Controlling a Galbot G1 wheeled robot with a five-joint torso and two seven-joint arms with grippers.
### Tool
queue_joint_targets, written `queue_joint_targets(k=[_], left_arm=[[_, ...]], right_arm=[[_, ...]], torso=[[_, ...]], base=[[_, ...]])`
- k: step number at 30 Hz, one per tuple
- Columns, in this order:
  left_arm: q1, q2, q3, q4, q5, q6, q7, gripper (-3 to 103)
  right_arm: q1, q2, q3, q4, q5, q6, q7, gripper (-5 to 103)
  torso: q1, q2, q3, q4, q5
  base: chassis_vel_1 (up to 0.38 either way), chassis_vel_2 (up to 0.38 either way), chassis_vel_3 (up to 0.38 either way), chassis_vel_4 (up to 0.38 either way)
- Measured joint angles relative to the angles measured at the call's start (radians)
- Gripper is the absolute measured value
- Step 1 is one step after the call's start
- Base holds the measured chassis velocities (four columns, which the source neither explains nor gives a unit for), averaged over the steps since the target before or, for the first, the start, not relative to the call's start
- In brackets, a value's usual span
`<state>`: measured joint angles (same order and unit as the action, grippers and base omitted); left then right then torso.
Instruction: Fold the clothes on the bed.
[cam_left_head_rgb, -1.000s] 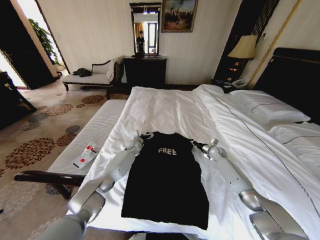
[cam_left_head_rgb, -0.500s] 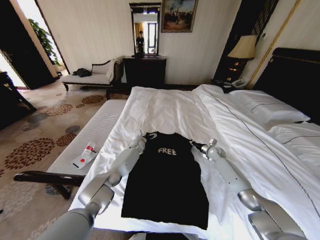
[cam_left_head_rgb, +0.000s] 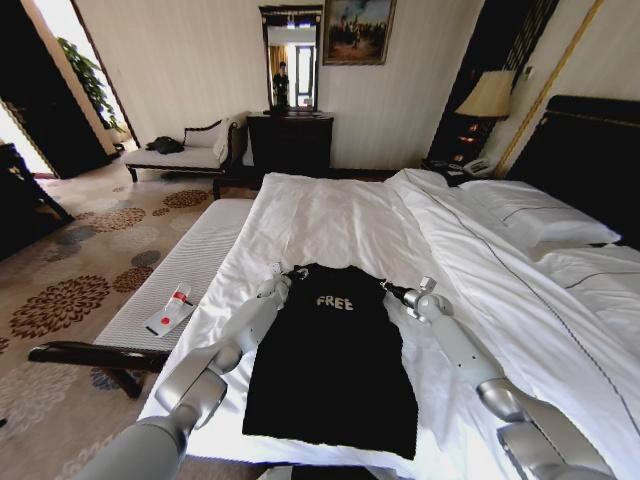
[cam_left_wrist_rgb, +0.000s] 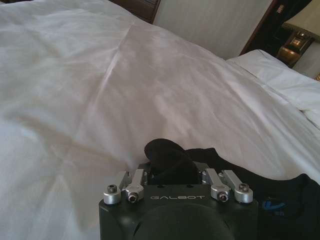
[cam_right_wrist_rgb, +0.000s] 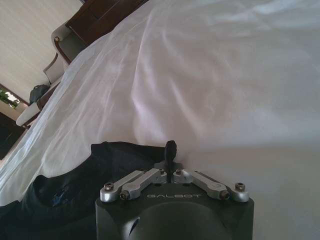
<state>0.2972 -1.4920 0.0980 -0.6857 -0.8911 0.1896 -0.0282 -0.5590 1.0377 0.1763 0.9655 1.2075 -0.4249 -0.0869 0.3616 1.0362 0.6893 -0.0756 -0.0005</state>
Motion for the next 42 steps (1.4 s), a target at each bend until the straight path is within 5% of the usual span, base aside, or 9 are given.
queue_joint_targets(k=[11,28,42], left_arm=[[0.002,0.004,-0.007,-0.013,-0.002,-0.006,-0.018,3],[-0.044,0.029,-0.048,-0.070,-0.019,-0.021,-0.051,3],[-0.144,0.056,-0.079,-0.059,-0.056,-0.027,-0.037,3]], right_arm=[[-0.004,-0.011,-0.012,0.013,0.003,0.001,0.001,1],[0.071,-0.039,-0.068,0.071,0.062,0.038,0.051,1],[0.330,0.044,-0.237,-0.116,-0.021,0.212,-0.035,1]], torso=[[0.000,0.000,0.000,0.0001,0.0000],[0.000,0.000,0.000,0.0003,-0.0001],[0.000,0.000,0.000,0.0001,-0.0004]], base=[[0.000,0.000,0.000,0.000],[0.000,0.000,0.000,0.000],[0.000,0.000,0.000,0.000]])
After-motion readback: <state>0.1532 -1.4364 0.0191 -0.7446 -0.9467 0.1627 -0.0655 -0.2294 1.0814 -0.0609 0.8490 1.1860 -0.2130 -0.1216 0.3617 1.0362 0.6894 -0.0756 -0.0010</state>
